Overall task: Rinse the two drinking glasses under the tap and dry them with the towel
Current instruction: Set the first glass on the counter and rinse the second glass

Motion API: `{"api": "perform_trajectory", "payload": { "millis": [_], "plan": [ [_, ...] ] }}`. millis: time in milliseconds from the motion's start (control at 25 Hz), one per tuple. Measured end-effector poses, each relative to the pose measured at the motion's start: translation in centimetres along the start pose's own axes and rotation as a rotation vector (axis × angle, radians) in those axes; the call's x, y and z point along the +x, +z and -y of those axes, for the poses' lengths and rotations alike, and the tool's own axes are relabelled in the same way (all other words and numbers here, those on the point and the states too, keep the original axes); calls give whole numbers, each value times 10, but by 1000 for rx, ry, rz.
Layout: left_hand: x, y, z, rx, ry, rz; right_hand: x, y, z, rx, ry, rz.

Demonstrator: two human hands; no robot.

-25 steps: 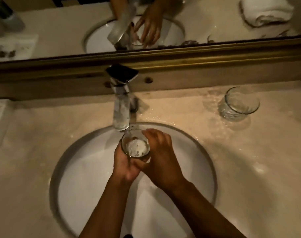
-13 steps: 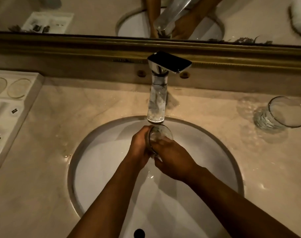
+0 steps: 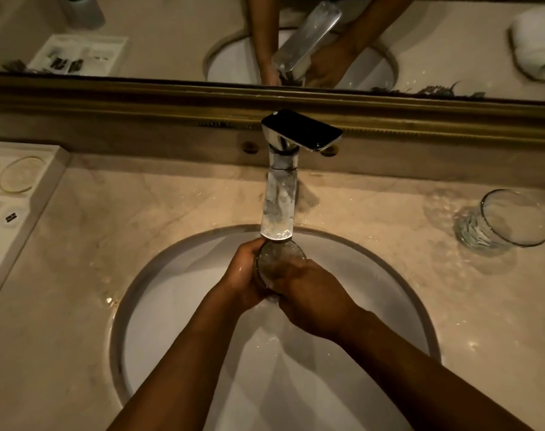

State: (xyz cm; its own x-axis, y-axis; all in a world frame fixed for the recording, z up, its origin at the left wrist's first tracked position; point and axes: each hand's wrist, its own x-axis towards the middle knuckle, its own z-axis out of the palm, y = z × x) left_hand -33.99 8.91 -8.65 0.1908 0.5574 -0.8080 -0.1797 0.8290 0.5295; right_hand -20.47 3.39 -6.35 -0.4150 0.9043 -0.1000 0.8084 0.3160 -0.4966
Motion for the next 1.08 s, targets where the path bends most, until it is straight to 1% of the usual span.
{"api": "perform_trajectory", "payload": {
  "millis": [40, 80, 160, 200, 240, 280, 320, 360, 400, 440, 480, 520, 560, 680, 760, 800, 840, 960, 1000, 1080],
  "plan": [
    [-2, 0, -2, 31, -45, 16, -1, -5, 1, 2, -6, 2],
    [-4, 0, -3, 53, -77, 30, -3, -9, 5, 8, 9, 48],
    [-6, 3, -3, 65, -46, 49, -7, -10, 19, 72, 123, 174],
    [-7, 7, -2, 31, -18, 33, -7, -9, 28, 191, 192, 186],
    [-6, 11, 2, -9, 20, 19, -5, -11, 33, 410, 281, 170],
    [-7, 16, 5, -36, 58, 18, 0, -13, 34, 635, 337, 112],
    [-8, 21, 9, -44, 103, 15, 4, -15, 33, 789, 385, 68],
    [-9, 25, 12, -59, 146, -21, 6, -18, 30, 838, 409, 47],
    [-7, 25, 12, -118, 158, -23, 5, -18, 26, 746, 384, 48],
    [-8, 25, 10, -160, 143, -2, 3, -18, 19, 546, 299, 81],
    [-6, 22, 10, -150, 120, 11, 0, -18, 12, 310, 217, 136],
    [-5, 20, 11, -107, 86, 25, -3, -19, 5, 147, 155, 185],
    [-4, 17, 12, -60, 52, 28, -4, -21, -3, 71, 94, 220],
    [-4, 9, 7, 8, -52, 55, -5, -26, -17, 68, -68, 190],
    [-5, 4, 4, -14, -68, 100, -9, -21, -17, 3, -131, 88],
    [-7, 4, 3, -47, -54, 103, -10, -20, -12, -32, -133, 47],
    [-7, 4, 5, -92, -35, 103, -12, -20, -6, -7, -98, 7],
    [-5, 10, 15, -237, 28, 94, -10, -20, 11, 185, 82, -121],
    [-6, 13, 17, -273, 54, 80, -10, -17, 16, 241, 139, -138],
    [-1, 14, 21, -284, 115, 2, -10, -9, 23, 334, 213, -113]
  ]
}}
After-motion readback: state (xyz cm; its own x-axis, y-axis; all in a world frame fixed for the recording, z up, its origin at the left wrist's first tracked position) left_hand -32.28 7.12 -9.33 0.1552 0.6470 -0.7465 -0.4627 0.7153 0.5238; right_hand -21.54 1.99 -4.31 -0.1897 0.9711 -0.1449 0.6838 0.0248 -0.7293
